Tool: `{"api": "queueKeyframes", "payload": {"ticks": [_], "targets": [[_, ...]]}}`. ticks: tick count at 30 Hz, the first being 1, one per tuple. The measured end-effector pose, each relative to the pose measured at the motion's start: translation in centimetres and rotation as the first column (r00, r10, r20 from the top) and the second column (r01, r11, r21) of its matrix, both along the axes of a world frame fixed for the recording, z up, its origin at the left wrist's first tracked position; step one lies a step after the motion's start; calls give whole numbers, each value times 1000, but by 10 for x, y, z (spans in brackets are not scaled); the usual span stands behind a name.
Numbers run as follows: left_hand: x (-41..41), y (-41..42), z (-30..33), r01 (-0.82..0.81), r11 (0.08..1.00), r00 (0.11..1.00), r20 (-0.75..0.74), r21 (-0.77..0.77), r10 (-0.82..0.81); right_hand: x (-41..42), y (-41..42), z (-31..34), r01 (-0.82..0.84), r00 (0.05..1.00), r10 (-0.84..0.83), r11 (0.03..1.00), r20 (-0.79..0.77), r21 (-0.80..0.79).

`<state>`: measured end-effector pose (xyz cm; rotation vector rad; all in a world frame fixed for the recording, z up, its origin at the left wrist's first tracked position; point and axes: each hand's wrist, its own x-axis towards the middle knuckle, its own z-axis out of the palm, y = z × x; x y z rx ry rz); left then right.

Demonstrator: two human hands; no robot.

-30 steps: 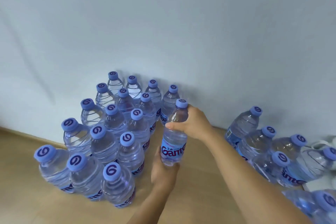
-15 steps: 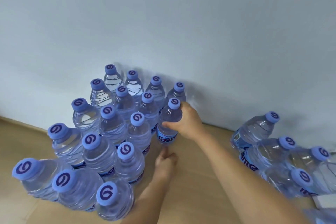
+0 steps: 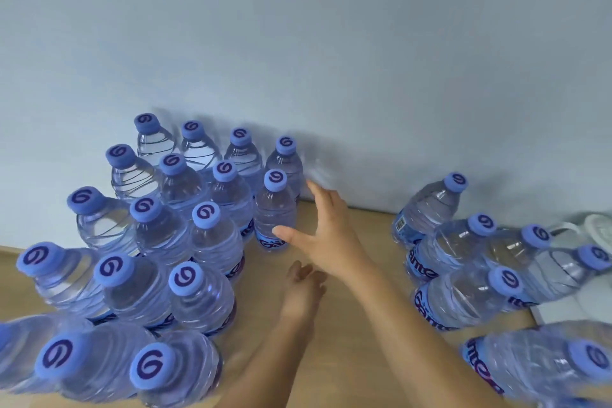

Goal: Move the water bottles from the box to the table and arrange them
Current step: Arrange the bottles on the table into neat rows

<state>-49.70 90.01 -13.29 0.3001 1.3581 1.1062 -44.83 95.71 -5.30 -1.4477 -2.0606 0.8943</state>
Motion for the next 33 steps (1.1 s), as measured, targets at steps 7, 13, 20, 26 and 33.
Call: {"api": "queueKeyframes", "payload": {"ticks": [7, 13, 20, 26, 33], "targets": [[65, -31, 16, 440, 898, 893, -120, 28, -434, 134, -72, 39, 587, 809, -495, 648, -318, 484], [100, -40, 24, 609, 793, 775, -222, 11, -592, 177, -80, 21, 729, 683, -720, 682, -126, 57], [99, -42, 25, 659, 752, 711, -326, 1, -623, 173, -78, -4, 758, 602, -720, 651, -345, -36], [68, -49, 24, 739, 670, 612, -484, 70, -625, 173, -90, 17, 676, 642, -626, 734, -442, -57], [34, -70, 31, 641, 729, 763, -293, 238, -576, 139, -75, 45, 505, 639, -518, 840, -568, -198]]}}
